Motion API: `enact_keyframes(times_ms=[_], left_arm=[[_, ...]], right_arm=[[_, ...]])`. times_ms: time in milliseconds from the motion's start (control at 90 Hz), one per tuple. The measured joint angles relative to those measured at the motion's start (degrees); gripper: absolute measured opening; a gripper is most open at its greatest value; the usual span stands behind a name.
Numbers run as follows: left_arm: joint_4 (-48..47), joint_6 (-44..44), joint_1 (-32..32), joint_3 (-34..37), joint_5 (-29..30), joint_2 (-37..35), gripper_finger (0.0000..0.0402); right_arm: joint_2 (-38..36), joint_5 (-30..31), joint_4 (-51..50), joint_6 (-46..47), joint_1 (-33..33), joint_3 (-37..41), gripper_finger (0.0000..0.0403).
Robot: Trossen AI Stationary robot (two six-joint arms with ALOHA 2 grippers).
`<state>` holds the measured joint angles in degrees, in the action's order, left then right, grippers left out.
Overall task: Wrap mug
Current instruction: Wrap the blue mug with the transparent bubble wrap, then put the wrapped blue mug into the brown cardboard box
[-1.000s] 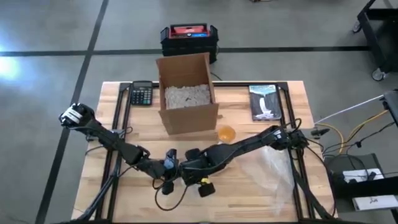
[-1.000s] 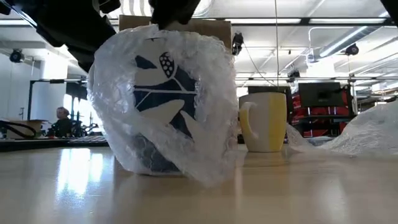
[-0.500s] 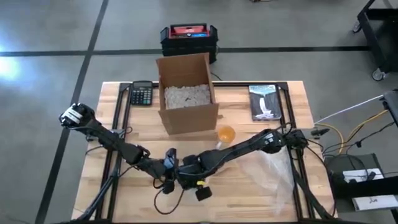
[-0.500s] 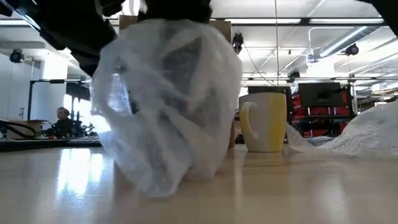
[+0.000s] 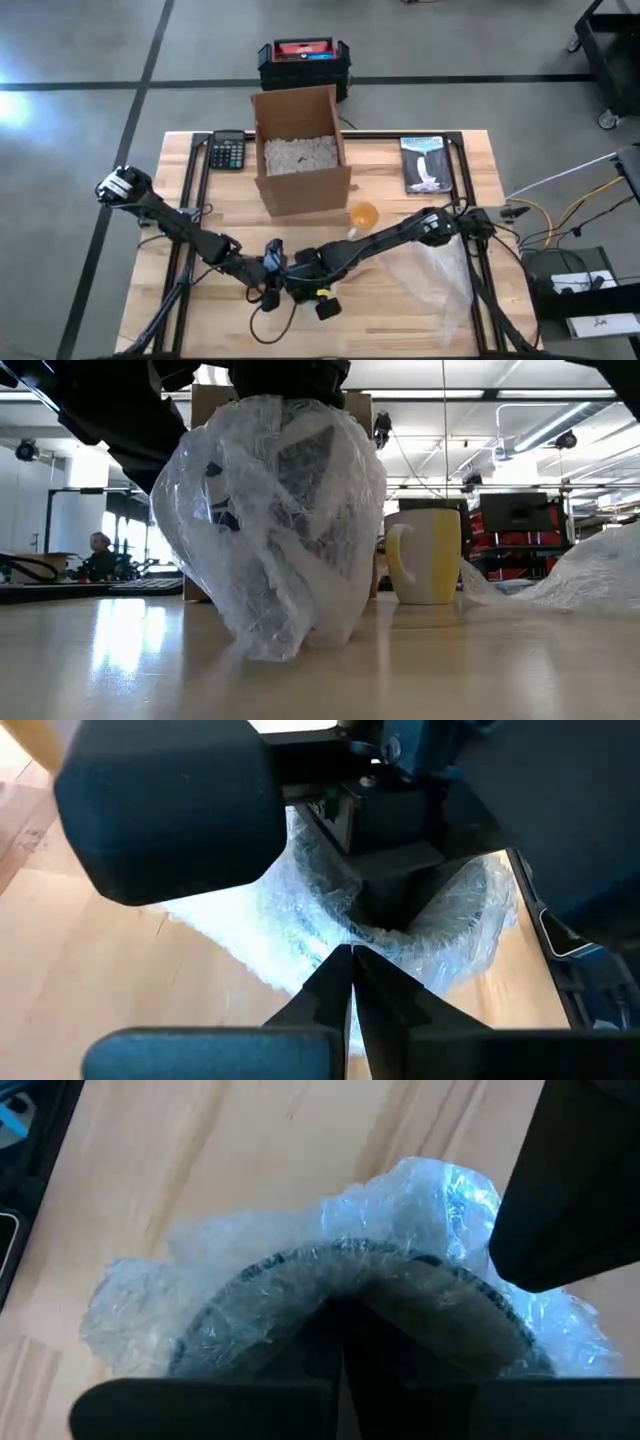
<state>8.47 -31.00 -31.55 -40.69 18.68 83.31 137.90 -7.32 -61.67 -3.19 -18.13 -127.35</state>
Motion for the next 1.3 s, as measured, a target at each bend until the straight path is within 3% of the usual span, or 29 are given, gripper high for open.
enact_keyframes(times_ms=[322,467,556,933,1144,1300], left_arm=[[0.04,0.11,-0.02,0.00,-0.15,-0.03,0.0000],[0.07,0.11,-0.02,0.00,-0.15,-0.04,0.0000],[0.07,0.09,-0.02,0.00,-0.13,-0.04,0.0000],[0.14,0.09,-0.02,0.00,-0.09,-0.03,0.0000],[0.09,0.07,-0.02,0.00,-0.09,-0.04,0.0000],[0.07,0.07,-0.02,0.00,-0.09,-0.04,0.0000]], right_arm=[[-6.60,0.52,-6.98,0.41,-0.63,-4.30,0.0000],[-7.65,10.84,-7.43,1.10,-0.61,-4.09,0.0000],[-6.44,12.06,-6.20,1.08,-0.48,-3.19,0.0000],[-1.29,11.68,-5.18,1.13,-0.74,0.89,0.0000],[-7.22,10.59,-7.97,3.29,-0.74,-1.59,0.0000],[-11.83,2.11,-8.30,13.34,-0.70,-1.88,0.0000]])
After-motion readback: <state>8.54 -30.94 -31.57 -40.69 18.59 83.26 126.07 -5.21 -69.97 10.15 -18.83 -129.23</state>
